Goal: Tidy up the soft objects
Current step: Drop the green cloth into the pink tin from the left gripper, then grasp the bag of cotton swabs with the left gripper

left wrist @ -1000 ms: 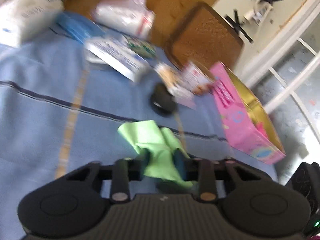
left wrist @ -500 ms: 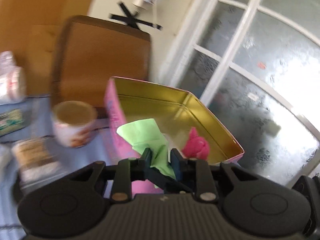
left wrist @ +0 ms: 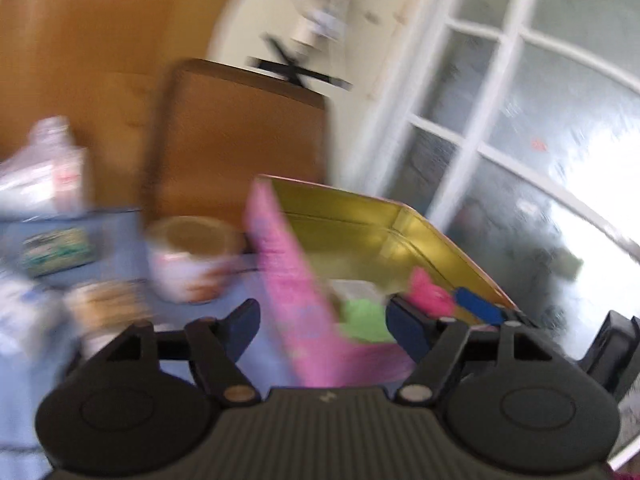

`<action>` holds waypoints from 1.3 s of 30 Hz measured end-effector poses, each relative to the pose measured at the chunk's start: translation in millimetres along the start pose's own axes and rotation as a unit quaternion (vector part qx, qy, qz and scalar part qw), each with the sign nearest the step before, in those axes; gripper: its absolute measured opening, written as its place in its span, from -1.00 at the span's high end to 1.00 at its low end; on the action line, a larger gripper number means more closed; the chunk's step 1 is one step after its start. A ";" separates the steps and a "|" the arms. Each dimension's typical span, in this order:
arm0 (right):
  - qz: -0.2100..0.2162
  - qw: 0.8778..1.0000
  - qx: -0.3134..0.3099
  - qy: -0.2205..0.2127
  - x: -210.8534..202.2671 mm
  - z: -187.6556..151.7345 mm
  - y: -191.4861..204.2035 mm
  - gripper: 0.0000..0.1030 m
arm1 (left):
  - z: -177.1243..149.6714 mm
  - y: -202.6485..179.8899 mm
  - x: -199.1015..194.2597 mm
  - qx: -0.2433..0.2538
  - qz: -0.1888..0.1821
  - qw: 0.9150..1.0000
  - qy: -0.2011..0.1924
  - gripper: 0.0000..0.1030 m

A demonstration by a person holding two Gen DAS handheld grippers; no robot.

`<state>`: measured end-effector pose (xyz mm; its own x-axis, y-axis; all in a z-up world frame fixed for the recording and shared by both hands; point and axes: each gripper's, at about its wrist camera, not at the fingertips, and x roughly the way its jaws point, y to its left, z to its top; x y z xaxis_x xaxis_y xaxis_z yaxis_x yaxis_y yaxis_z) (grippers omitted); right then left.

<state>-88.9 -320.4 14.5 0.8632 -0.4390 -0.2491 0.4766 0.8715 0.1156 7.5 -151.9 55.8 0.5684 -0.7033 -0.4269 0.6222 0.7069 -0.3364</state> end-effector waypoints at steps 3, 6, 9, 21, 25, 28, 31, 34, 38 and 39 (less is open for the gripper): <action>0.044 0.999 0.022 -0.017 -1.3 6.5 7.5 -0.89 | -16.8 53.4 -32.4 -0.057 0.063 0.996 -0.004 -0.33; 0.144 0.989 0.024 0.006 -2.4 12.9 32.9 -0.88 | -37.9 103.8 -58.1 -0.122 0.107 0.987 0.003 -0.22; 0.229 0.970 0.038 0.074 20.5 14.2 63.0 -0.89 | -52.3 133.3 -80.3 -0.173 0.105 0.979 -0.008 -0.22; 0.239 0.955 -0.076 0.160 89.8 6.2 155.9 -1.00 | -61.5 142.5 -92.4 -0.180 0.076 0.981 -0.014 -0.22; 0.260 0.935 -0.018 0.239 116.9 -10.4 150.5 -0.60 | -63.8 139.7 -88.1 -0.182 0.067 0.981 -0.006 -0.22; 0.272 0.934 0.015 0.230 104.7 -6.1 133.2 -0.35 | -62.3 136.0 -87.5 -0.176 0.059 0.983 -0.003 -0.22; 0.272 0.941 -0.003 0.202 70.3 -4.4 122.7 -0.23 | -60.6 128.4 -83.3 -0.175 0.034 0.984 0.005 -0.22; 0.271 0.944 -0.047 0.184 29.3 -12.8 118.3 -0.23 | -60.5 114.4 -71.7 -0.169 0.006 0.985 0.028 -0.22; 0.280 0.938 -0.103 0.178 -19.6 -33.6 115.7 -0.24 | -62.9 95.4 -50.5 -0.160 -0.030 0.984 0.067 -0.22; 0.282 0.937 -0.117 0.171 -28.4 -37.1 117.2 -0.28 | -63.8 90.9 -45.1 -0.158 -0.035 0.984 0.077 -0.22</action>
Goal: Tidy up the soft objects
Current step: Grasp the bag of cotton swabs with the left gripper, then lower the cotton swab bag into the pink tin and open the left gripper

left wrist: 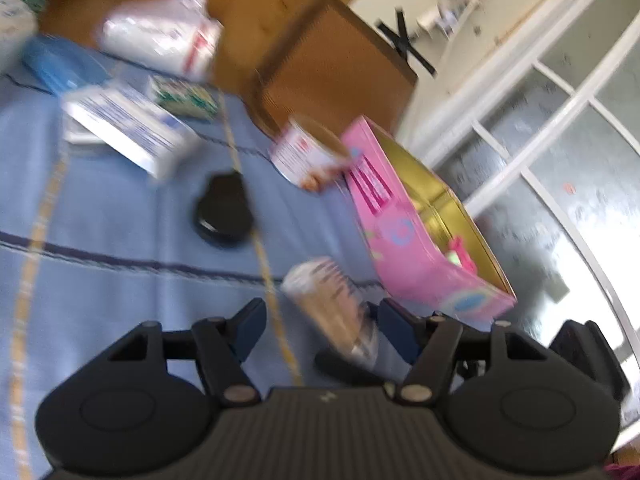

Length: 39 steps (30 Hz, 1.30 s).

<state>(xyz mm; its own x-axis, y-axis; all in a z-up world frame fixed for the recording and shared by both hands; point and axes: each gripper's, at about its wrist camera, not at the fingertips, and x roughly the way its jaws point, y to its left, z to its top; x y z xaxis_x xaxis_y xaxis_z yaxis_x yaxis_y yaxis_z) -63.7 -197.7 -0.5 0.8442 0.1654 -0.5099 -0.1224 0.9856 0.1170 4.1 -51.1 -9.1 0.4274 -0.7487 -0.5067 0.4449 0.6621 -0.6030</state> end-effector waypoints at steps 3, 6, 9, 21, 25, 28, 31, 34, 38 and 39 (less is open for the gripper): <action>0.004 1.000 -0.020 -0.006 -12.7 -8.6 11.6 -0.59 | -4.8 -8.6 13.8 0.002 0.008 1.000 0.020 -0.22; 0.006 1.000 -0.011 -0.014 -14.0 -6.6 9.0 -0.81 | -9.8 -10.8 20.2 0.009 0.026 0.999 0.028 -0.05; 0.013 1.000 0.017 0.007 -1.8 -5.1 0.8 -0.75 | -11.7 -12.2 20.9 0.014 0.041 0.999 0.032 0.30; -0.092 0.987 0.004 -0.132 -45.9 15.7 -18.4 -0.26 | 45.4 -107.2 37.8 0.135 -0.027 0.990 -0.005 0.44; -0.157 0.974 0.008 -0.162 -56.8 25.8 -50.8 -0.26 | 60.5 -149.7 80.2 0.178 -0.032 0.984 -0.008 0.44; -0.196 0.967 0.031 -0.157 -55.7 28.8 -80.7 -0.27 | 64.6 -174.4 114.9 0.194 -0.029 0.981 -0.002 0.44; -0.236 0.960 0.044 -0.141 -46.1 26.1 -107.3 -0.27 | 66.1 -187.6 144.7 0.201 -0.015 0.980 0.005 0.44; -0.297 0.947 0.047 -0.112 -32.4 24.1 -136.0 -0.56 | 66.5 -193.7 164.8 0.197 0.004 0.980 0.016 0.39; -0.360 0.922 0.096 -0.103 -32.5 19.7 -172.9 -0.68 | 61.5 -184.4 151.1 0.197 0.002 0.980 0.003 0.28; -0.355 0.920 0.116 -0.119 -40.5 17.7 -179.2 -0.70 | 60.4 -179.3 142.5 0.200 0.005 0.980 -0.004 0.27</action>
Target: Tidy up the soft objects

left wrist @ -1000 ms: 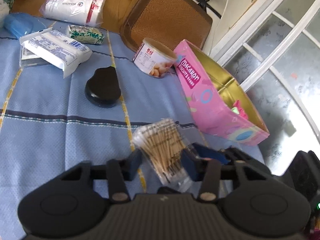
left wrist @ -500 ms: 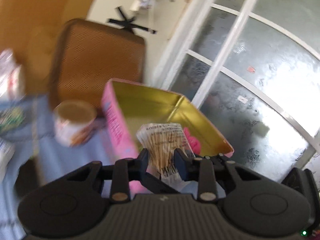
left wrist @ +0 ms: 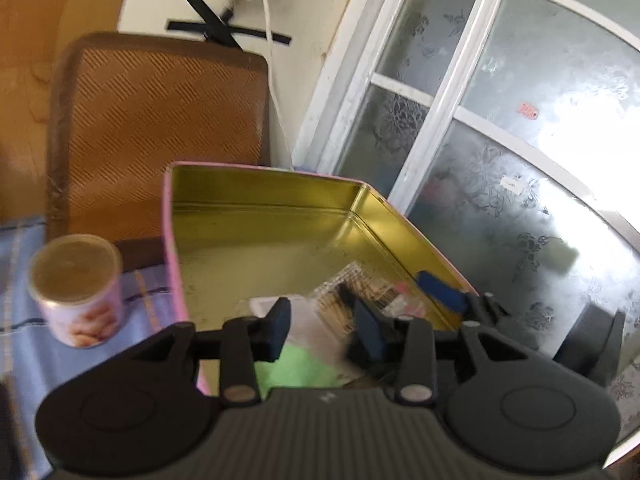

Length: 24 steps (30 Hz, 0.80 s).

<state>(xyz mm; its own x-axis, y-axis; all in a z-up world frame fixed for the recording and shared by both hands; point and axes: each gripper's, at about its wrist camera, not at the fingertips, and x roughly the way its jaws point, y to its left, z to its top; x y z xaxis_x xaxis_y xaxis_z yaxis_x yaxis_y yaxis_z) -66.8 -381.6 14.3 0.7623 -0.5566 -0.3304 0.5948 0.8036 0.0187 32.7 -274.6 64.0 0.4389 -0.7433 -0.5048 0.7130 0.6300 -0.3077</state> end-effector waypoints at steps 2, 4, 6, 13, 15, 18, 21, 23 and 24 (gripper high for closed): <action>-0.004 0.999 0.030 -0.015 -5.7 3.0 -10.8 -0.69 | -6.7 14.2 -20.2 0.004 0.006 1.000 -0.015 0.25; 0.001 0.998 0.058 -0.037 -15.5 6.1 -17.5 -0.63 | -16.5 32.7 -41.9 -0.001 0.014 1.000 -0.026 0.25; 0.020 0.995 0.077 -0.052 -28.1 5.4 -19.5 -0.31 | -29.0 52.0 -66.2 -0.012 0.028 0.999 -0.038 0.26; 0.212 0.974 0.073 -0.042 -54.9 15.3 37.7 0.14 | -95.3 148.8 -146.5 -0.128 0.140 0.980 -0.058 0.25; 0.256 0.966 0.035 -0.022 -56.1 10.7 71.1 0.13 | -115.6 170.0 -161.7 -0.153 0.181 0.970 -0.054 0.25; 0.299 0.954 -0.018 0.028 -45.4 -0.6 118.4 0.11 | -138.2 191.2 -178.9 -0.173 0.210 0.961 -0.053 0.25; 0.325 0.942 -0.043 0.079 -30.4 -11.2 154.3 -0.10 | -148.8 194.8 -189.3 -0.159 0.221 0.960 -0.069 0.25; 0.328 0.937 -0.054 0.109 -17.0 -13.7 172.2 -0.24 | -152.2 194.0 -190.1 -0.154 0.221 0.960 -0.081 0.21; 0.329 0.935 -0.056 0.117 -16.8 -17.3 179.1 -0.25 | -150.8 193.3 -189.9 -0.152 0.216 0.961 -0.084 0.20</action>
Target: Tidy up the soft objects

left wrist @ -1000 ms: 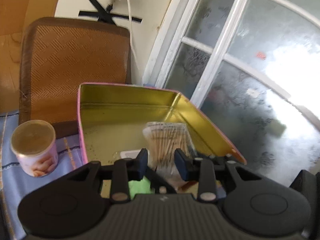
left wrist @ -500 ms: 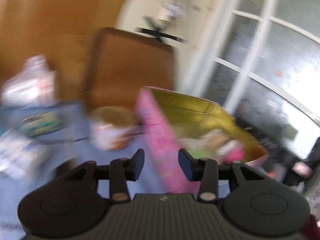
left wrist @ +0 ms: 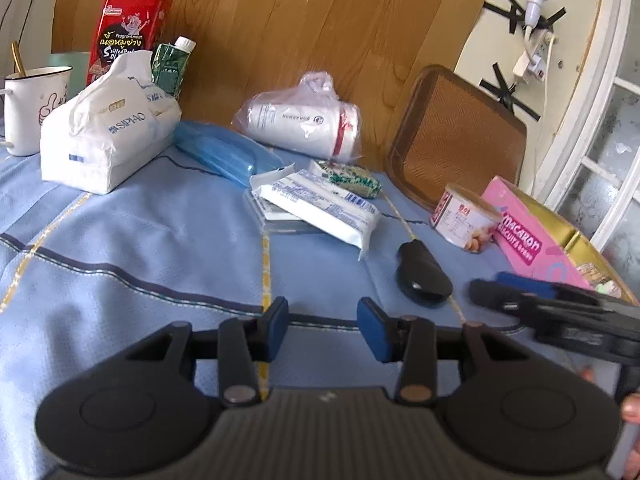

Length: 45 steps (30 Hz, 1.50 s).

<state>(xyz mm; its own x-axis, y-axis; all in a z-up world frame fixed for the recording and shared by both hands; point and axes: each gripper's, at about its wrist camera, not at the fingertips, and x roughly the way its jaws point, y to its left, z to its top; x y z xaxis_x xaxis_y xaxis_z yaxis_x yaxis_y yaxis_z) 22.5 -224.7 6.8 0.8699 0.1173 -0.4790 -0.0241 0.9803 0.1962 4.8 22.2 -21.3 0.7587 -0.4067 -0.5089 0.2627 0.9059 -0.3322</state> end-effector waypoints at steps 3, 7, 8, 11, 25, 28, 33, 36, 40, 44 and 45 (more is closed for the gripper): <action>-0.005 1.000 0.014 0.023 19.6 5.0 5.0 -0.28 | -3.2 -1.6 -3.4 0.010 -0.009 1.000 -0.012 0.19; -0.009 0.998 0.041 0.042 36.1 3.9 13.3 -0.46 | -2.3 0.7 -6.0 -0.003 -0.023 0.999 -0.025 0.10; -0.011 0.998 0.043 0.046 38.6 5.0 15.4 -0.47 | -2.4 2.5 -6.0 -0.009 -0.026 0.999 -0.024 0.10; -0.019 0.998 0.036 0.052 48.0 7.0 23.2 -0.53 | -1.1 8.5 -4.7 -0.025 -0.035 0.999 -0.021 0.10; -0.005 0.998 -0.037 0.055 44.2 0.4 43.1 0.14 | -1.8 11.3 -1.5 -0.040 -0.029 0.999 -0.010 -0.06; 0.000 0.998 -0.024 0.053 43.2 0.6 38.9 0.15 | -1.4 12.1 -1.1 -0.040 -0.029 0.999 -0.010 -0.09; -0.001 0.999 -0.009 0.047 39.6 -2.2 40.2 0.24 | -0.5 13.7 0.1 -0.039 -0.029 0.999 -0.009 -0.09; 0.004 0.999 -0.010 0.043 32.1 -6.6 39.1 0.39 | -0.7 13.3 0.3 -0.039 -0.029 0.999 -0.009 -0.10; 0.009 0.999 -0.015 0.035 20.9 -12.8 37.9 0.39 | -1.1 13.1 0.5 -0.038 -0.030 0.999 -0.008 -0.13; 0.013 0.999 -0.011 0.033 16.7 -14.0 34.9 0.38 | -2.3 11.2 -0.3 -0.039 -0.028 0.999 -0.009 -0.14; 0.012 0.999 -0.009 0.034 17.0 -13.8 35.6 0.38 | -2.6 11.1 -0.3 -0.039 -0.028 0.999 -0.009 -0.14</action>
<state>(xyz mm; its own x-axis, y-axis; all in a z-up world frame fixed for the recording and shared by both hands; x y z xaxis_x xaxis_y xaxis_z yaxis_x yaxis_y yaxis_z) 29.6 -185.6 -6.1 0.8340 0.1510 -0.5307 -0.0541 0.9796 0.1936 5.9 32.1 -26.8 0.7550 -0.4544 -0.4728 0.2590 0.8690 -0.4216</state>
